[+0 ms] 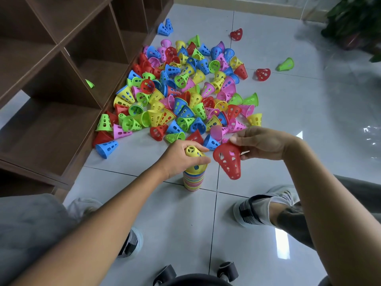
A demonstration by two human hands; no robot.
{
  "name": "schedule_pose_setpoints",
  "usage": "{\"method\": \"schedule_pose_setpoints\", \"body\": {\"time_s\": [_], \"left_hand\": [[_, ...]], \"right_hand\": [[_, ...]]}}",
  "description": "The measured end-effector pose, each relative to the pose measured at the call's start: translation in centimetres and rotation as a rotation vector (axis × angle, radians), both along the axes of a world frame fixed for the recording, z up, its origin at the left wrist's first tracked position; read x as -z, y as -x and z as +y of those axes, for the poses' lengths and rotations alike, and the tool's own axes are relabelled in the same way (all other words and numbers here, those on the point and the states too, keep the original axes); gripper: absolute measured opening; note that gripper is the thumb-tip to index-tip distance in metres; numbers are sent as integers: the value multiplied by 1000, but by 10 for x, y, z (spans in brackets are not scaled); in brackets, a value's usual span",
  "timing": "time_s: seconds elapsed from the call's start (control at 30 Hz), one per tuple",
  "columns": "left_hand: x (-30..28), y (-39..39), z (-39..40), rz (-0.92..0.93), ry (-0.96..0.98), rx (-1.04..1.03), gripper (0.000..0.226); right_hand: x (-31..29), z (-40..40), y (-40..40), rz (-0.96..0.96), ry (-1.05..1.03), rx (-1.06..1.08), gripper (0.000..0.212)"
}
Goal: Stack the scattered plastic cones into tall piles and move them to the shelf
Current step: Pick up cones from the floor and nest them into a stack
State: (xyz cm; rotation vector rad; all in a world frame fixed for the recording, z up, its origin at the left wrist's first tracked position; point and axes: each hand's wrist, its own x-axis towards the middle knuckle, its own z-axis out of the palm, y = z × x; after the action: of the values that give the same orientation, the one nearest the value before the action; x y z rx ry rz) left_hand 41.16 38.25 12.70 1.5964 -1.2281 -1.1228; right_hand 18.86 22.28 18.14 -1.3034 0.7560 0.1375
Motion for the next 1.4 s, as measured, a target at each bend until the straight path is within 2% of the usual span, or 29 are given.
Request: {"method": "schedule_pose_setpoints", "body": {"time_s": [0.17, 0.3, 0.37, 0.5, 0.6, 0.63, 0.7, 0.8, 0.97, 1.23, 1.33, 1.4], "left_hand": [[13, 1, 8, 5, -64, 37, 53], [21, -17, 19, -121, -103, 78, 59], [30, -35, 29, -148, -184, 58, 70], [50, -71, 55, -177, -370, -43, 83], [67, -89, 71, -171, -426, -108, 103], [71, -92, 75, -168, -444, -124, 97], [77, -95, 77, -170, -476, -154, 71], [77, -92, 71, -169, -451, -187, 59], [73, -83, 45, -212, -378, -222, 25], [93, -77, 1, -260, -360, -214, 20], [105, -75, -16, -262, -374, -189, 24], [111, -74, -27, -259, -388, -177, 29]], "right_hand": [[-2, 12, -13, -49, 5, 58, 55], [2, 28, -36, -51, 5, 164, 37], [8, 35, -47, -13, 31, 198, 24], [19, 45, -62, 61, 103, 293, 23], [27, 53, -65, 108, 149, 331, 30], [29, 56, -66, 104, 143, 340, 27], [32, 61, -66, 91, 116, 353, 20], [36, 64, -67, 86, 105, 349, 19], [52, 56, -69, 167, 195, 297, 18], [100, 29, -69, 303, 259, 365, 20], [122, 13, -72, 334, 315, 394, 13], [131, 5, -74, 343, 326, 354, 18]]}}
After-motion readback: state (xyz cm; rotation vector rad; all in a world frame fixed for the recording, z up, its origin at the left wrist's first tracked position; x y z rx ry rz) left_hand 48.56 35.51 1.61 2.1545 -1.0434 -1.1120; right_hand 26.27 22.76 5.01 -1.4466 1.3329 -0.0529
